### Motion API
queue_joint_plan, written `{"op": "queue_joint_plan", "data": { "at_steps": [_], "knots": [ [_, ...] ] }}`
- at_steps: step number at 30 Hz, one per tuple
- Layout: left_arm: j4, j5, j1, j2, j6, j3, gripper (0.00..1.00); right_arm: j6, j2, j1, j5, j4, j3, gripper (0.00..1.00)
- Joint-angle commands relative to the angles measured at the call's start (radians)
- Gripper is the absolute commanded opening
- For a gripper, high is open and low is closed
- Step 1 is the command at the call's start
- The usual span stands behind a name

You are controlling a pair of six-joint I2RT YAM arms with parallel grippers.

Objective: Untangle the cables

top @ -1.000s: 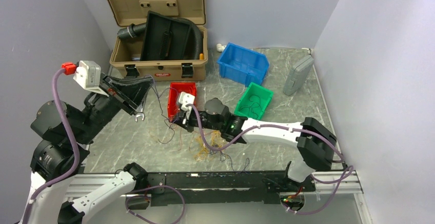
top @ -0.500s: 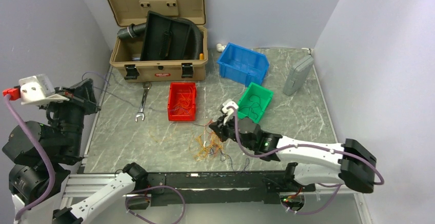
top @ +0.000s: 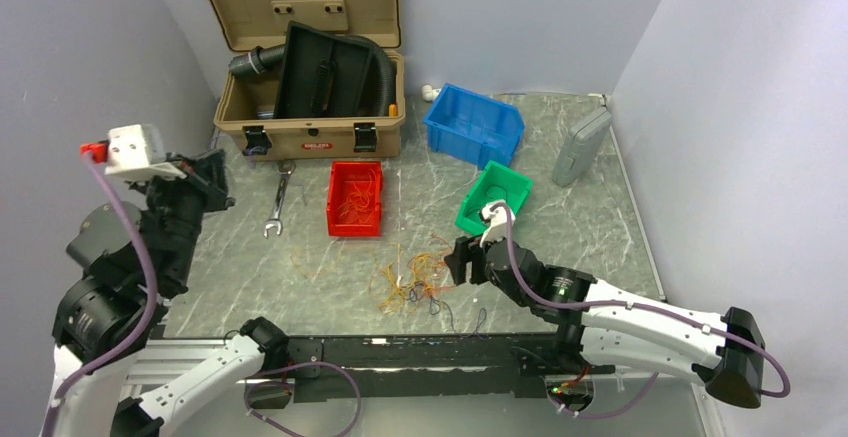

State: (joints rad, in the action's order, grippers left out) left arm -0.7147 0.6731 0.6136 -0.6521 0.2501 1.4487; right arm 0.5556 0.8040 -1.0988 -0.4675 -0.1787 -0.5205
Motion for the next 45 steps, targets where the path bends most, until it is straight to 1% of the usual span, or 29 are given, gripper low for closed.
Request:
{"op": "queue_joint_plan", "data": {
  "at_steps": [1,4,7,11,14,17,20,21,27,31,34,37,41,45],
  "knots": [
    [0.08,-0.261,-0.002,-0.035,0.036,-0.023,0.0,-0.044,0.004,0.0,0.086,-0.124,-0.064,0.84],
    [0.128,-0.392,-0.002,-0.063,0.054,-0.05,0.0,-0.104,-0.028,-0.002,0.152,-0.1,-0.097,0.92],
    [0.155,-0.468,-0.002,-0.119,0.069,-0.044,0.0,-0.148,-0.069,-0.001,0.157,-0.098,-0.144,0.94],
    [0.254,-0.573,-0.003,-0.214,0.104,-0.038,0.0,-0.195,-0.107,-0.001,0.082,-0.135,-0.212,0.97],
    [0.35,-0.658,-0.003,-0.3,0.149,-0.054,0.0,-0.216,-0.119,0.0,-0.02,-0.184,-0.274,0.98],
    [0.432,-0.755,-0.001,-0.402,0.191,-0.04,0.0,-0.256,-0.136,0.001,-0.017,-0.19,-0.308,1.0],
    [0.46,-0.841,0.004,-0.518,0.223,0.025,0.0,-0.266,-0.153,0.002,-0.031,-0.192,-0.339,1.0],
    [0.465,-0.859,0.011,-0.567,0.228,0.049,0.0,-0.264,-0.157,0.002,-0.047,-0.203,-0.351,1.0],
    [0.517,-0.927,0.047,-0.739,0.248,0.152,0.0,-0.26,-0.212,0.003,-0.188,-0.291,-0.382,1.0],
    [0.513,-0.95,0.066,-0.847,0.255,0.246,0.0,-0.211,-0.272,0.003,-0.358,-0.367,-0.38,1.0],
    [0.567,-0.971,0.076,-0.924,0.272,0.278,0.0,-0.169,-0.334,0.003,-0.441,-0.415,-0.378,1.0],
    [0.679,-1.014,0.079,-1.013,0.33,0.267,0.0,-0.163,-0.401,0.003,-0.455,-0.428,-0.369,1.0],
    [0.745,-1.121,0.083,-1.175,0.38,0.35,0.0,-0.18,-0.444,0.002,-0.446,-0.444,-0.361,1.0],
    [0.775,-1.125,0.091,-1.311,0.402,0.408,0.0,-0.16,-0.449,0.002,-0.431,-0.484,-0.373,1.0]
  ]
}}
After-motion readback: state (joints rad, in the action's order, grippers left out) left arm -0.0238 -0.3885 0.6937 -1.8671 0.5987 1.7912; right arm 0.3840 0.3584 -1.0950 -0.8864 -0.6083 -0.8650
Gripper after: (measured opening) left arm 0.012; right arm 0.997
